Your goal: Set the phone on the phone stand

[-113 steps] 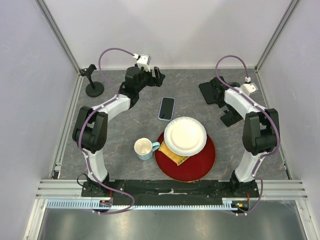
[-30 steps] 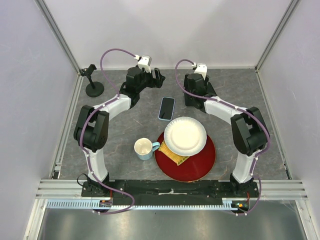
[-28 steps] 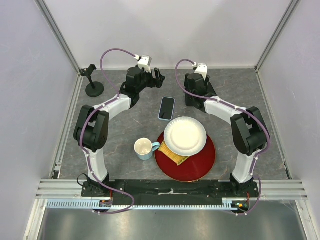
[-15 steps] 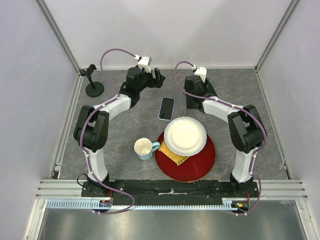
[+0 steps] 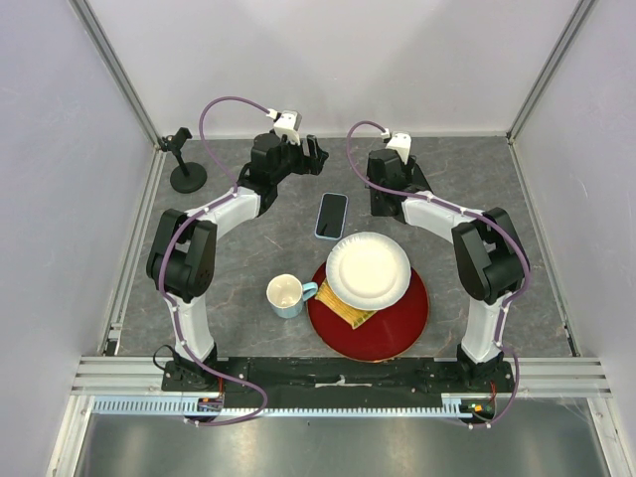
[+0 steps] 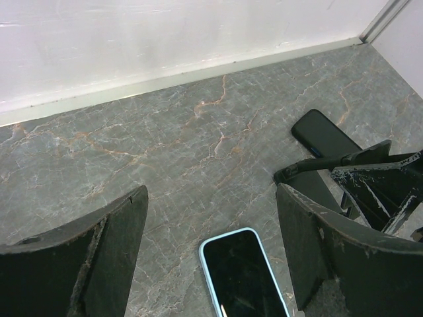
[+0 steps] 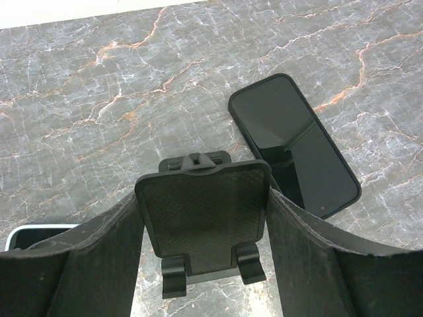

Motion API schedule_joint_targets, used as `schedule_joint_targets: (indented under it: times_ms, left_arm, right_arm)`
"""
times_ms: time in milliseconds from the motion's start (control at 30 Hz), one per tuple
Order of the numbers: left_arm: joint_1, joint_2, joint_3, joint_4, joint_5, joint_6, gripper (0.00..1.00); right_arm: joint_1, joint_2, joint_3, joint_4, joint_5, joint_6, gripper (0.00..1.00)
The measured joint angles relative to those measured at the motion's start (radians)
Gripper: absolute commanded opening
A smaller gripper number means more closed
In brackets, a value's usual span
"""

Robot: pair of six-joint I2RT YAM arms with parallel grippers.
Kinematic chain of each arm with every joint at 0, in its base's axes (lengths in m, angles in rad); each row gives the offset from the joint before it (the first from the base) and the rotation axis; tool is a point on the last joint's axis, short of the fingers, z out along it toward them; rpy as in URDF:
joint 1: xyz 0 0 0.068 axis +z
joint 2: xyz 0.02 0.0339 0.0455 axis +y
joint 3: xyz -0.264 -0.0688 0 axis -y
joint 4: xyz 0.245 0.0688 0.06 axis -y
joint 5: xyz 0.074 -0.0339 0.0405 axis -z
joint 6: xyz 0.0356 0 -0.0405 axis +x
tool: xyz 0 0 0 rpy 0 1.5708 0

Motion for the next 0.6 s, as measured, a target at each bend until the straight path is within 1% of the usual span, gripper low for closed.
schedule_joint_targets:
  times_ms: [33,100,133,200,233,300,333,367,400,433,600]
  left_arm:
    - [0.0,0.0,0.0,0.0,0.0,0.0,0.84]
    - [0.0,0.0,0.0,0.0,0.0,0.0,0.84]
    - [0.0,0.0,0.0,0.0,0.0,-0.001,0.84]
    - [0.0,0.0,0.0,0.0,0.0,-0.001,0.84]
    - [0.0,0.0,0.0,0.0,0.0,-0.002,0.84]
    - [0.0,0.0,0.0,0.0,0.0,-0.003,0.84]
    - [0.0,0.0,0.0,0.0,0.0,-0.005,0.84]
    - [0.0,0.0,0.0,0.0,0.0,-0.006,0.84]
    - [0.0,0.0,0.0,0.0,0.0,-0.007,0.84]
    - [0.0,0.0,0.0,0.0,0.0,-0.007,0.84]
    - [0.0,0.0,0.0,0.0,0.0,-0.009,0.84]
  right_arm:
    - [0.0,0.0,0.0,0.0,0.0,0.0,0.3]
    - [0.0,0.0,0.0,0.0,0.0,0.0,0.4]
    - [0.0,0.0,0.0,0.0,0.0,0.0,0.53]
    - [0.0,0.0,0.0,0.0,-0.001,-0.001,0.65]
    - [0.0,0.0,0.0,0.0,-0.002,-0.001,0.73]
    - [0.0,0.0,0.001,0.0,-0.002,-0.002,0.8]
    - [0.0,0.0,0.001,0.0,-0.002,-0.003,0.87]
    - [0.0,0.0,0.001,0.0,-0.003,-0.005,0.9]
    - [0.0,0.0,0.001,0.0,-0.003,-0.006,0.97]
    - [0.001,0.0,0.001,0.001,-0.004,-0.008,0.98]
    - [0.002,0.0,0.002,0.008,-0.005,-0.02,0.98]
